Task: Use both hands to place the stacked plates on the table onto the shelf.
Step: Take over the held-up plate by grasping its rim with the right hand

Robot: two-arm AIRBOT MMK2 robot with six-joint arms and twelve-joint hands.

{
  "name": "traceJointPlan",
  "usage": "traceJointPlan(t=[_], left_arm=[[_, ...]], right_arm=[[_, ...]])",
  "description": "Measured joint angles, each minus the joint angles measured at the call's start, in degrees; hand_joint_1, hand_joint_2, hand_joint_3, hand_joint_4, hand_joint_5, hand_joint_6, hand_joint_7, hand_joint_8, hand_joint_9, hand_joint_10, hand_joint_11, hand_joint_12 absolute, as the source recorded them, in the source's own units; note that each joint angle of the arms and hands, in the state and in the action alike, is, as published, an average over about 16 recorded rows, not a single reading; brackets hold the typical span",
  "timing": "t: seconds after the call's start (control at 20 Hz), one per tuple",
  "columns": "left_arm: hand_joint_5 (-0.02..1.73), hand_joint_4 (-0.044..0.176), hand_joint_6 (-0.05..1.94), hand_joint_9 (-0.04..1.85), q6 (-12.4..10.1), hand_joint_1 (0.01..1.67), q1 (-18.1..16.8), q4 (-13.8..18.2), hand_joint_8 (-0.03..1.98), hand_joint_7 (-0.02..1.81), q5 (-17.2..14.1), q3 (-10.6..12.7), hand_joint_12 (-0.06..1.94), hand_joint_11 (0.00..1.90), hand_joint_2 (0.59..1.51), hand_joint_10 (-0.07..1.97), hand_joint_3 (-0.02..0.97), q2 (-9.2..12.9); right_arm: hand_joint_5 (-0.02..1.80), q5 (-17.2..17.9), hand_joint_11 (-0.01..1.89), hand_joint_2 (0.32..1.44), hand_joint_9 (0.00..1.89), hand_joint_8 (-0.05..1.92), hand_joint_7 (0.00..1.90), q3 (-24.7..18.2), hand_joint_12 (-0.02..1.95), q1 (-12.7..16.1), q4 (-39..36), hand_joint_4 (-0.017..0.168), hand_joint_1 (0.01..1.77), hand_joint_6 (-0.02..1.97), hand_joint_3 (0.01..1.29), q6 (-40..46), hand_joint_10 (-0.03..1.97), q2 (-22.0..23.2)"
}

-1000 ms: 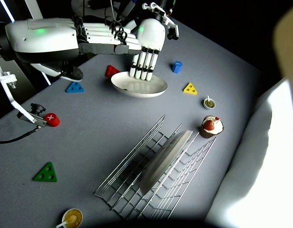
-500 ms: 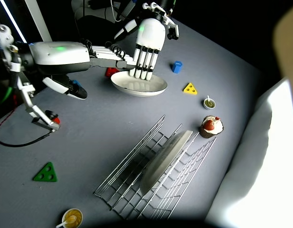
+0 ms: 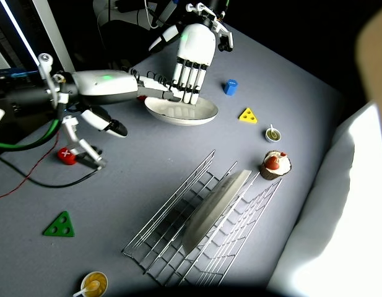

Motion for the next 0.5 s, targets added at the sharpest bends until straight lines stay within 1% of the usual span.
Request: traceJointPlan(t=[0.25, 0.5], left_arm=[[0.05, -0.007, -0.03, 0.1, 0.0, 0.03, -0.01, 0.05, -0.01, 0.09, 0.01, 0.0, -0.02, 0.09, 0.879, -0.02, 0.02, -0.01], [0.05, -0.007, -0.03, 0.09, 0.0, 0.03, -0.01, 0.08, -0.01, 0.09, 0.02, 0.0, -0.02, 0.08, 0.875, -0.01, 0.02, -0.01]], right_arm=[[0.22, -1.31, 0.28, 0.81, 0.21, 0.02, 0.21, 3.07, 0.07, 0.12, -2.04, 0.007, 1.21, 0.01, 0.01, -0.58, 0.01, -5.05], [0.26, -2.43, 0.28, 0.82, 0.21, 0.02, 0.23, 6.53, 0.07, 1.29, -2.09, 0.007, 1.23, 0.01, 0.01, -0.91, 0.01, -9.42]])
